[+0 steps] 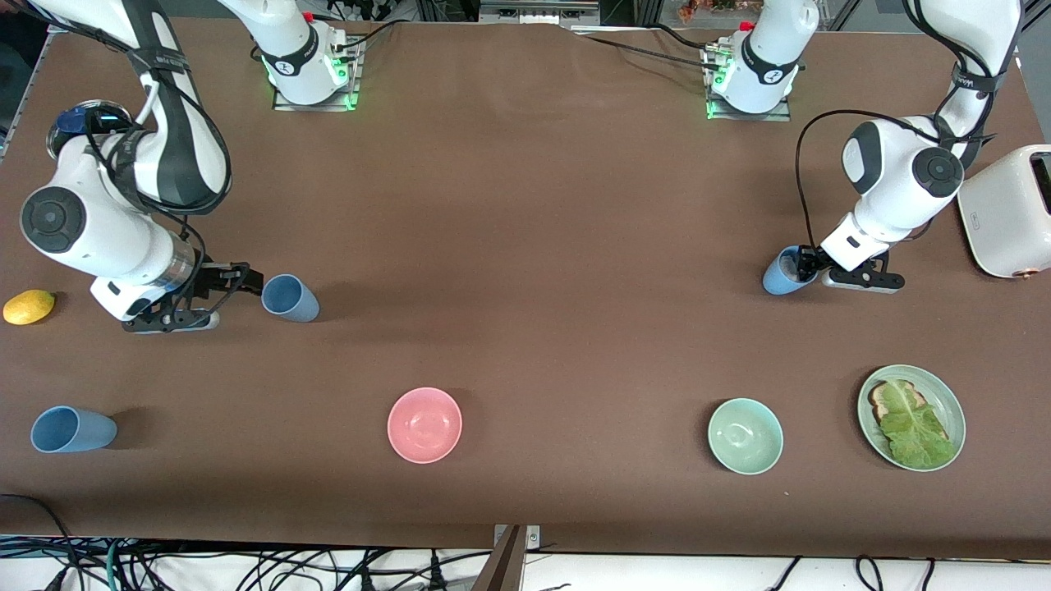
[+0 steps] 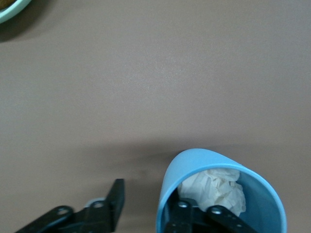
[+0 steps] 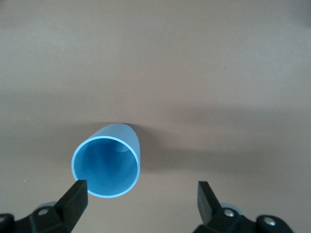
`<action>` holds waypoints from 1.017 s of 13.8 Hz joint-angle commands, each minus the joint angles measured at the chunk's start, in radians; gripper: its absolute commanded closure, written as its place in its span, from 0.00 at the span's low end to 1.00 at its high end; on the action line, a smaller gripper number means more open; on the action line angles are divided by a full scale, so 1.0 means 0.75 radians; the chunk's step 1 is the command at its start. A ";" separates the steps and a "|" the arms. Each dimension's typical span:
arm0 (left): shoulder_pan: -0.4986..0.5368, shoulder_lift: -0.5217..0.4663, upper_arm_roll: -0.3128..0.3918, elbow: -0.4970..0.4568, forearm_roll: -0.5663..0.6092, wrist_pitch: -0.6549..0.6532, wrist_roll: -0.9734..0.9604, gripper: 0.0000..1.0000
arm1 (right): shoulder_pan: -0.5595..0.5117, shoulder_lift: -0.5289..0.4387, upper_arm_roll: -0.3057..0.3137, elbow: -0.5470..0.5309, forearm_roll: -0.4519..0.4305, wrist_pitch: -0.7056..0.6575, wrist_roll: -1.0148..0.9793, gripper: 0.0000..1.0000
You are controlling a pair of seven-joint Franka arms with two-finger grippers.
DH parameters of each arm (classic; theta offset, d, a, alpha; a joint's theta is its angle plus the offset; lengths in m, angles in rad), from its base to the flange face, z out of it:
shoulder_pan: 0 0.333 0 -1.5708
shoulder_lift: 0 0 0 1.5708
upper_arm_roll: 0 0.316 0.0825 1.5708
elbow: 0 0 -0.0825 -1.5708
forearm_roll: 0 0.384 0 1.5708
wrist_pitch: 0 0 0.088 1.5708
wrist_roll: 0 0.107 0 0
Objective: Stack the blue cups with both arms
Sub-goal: 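Lift the tissue cup with the left gripper while the right gripper grasps the blue cup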
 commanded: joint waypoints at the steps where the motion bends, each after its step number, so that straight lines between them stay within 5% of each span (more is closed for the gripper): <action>1: 0.000 -0.024 0.005 -0.009 0.026 0.002 0.014 1.00 | -0.004 0.014 0.006 -0.050 0.019 0.053 0.004 0.00; 8: -0.002 -0.088 0.003 0.007 0.026 -0.067 0.057 1.00 | -0.006 0.088 0.006 -0.052 0.025 0.131 -0.002 0.02; 14: -0.030 -0.170 -0.004 0.335 0.028 -0.600 0.053 1.00 | -0.004 0.116 0.006 -0.044 0.046 0.153 -0.002 0.14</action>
